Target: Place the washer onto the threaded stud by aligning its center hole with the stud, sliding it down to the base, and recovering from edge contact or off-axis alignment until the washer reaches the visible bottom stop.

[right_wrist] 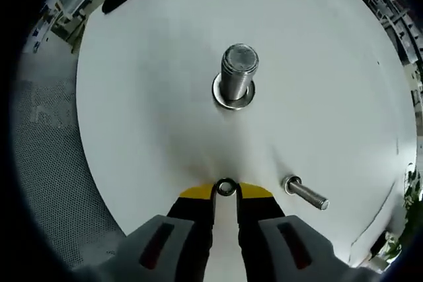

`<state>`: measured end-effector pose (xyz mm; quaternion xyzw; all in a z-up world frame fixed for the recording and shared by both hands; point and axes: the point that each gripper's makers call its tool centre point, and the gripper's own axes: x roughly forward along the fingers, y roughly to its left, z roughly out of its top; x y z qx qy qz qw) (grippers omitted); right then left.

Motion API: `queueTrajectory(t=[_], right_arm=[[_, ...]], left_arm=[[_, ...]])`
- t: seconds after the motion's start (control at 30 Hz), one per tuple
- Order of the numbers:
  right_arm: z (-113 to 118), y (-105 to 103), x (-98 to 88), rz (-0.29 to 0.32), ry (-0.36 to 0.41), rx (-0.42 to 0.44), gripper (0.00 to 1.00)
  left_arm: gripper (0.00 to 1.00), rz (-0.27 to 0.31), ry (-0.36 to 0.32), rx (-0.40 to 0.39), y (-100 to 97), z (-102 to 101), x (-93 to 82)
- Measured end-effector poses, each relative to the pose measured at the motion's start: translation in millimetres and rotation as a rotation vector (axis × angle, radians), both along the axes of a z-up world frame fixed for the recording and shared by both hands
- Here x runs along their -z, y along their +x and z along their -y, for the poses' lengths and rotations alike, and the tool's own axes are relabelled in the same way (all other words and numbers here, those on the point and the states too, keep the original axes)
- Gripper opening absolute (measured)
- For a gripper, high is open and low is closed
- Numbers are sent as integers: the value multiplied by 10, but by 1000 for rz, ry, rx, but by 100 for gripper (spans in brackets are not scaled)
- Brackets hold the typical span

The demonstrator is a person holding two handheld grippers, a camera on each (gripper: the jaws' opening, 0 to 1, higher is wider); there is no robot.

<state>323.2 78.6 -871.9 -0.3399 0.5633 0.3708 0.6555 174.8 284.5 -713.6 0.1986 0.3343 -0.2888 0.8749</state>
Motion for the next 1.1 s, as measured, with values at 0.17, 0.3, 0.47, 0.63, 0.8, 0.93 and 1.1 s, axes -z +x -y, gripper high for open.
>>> queueTrajectory(t=[0.17, 0.3, 0.47, 0.63, 0.8, 0.93, 1.1], right_arm=[[3, -24, -6, 38, 38, 10, 14], [8, -31, -13, 51, 49, 1, 14], [32, -60, -31, 44, 80, 48, 14], [172, -71, -49, 45, 69, 55, 14], [295, 82, -166, 67, 89, 122, 14], [350, 167, -252, 85, 94, 138, 14], [388, 265, -353, 107, 110, 166, 14]], left_arm=[[22, -2, 2, 2, -5, 3, 5], [22, -3, 2, 4, -9, 6, 6], [22, -3, 2, 6, -9, 9, 7], [22, -2, 2, 7, -8, 8, 5], [22, 1, -1, 4, -2, 4, -2], [22, 0, 2, 5, -2, 3, 2], [22, -2, 2, 8, -6, 8, 5]])
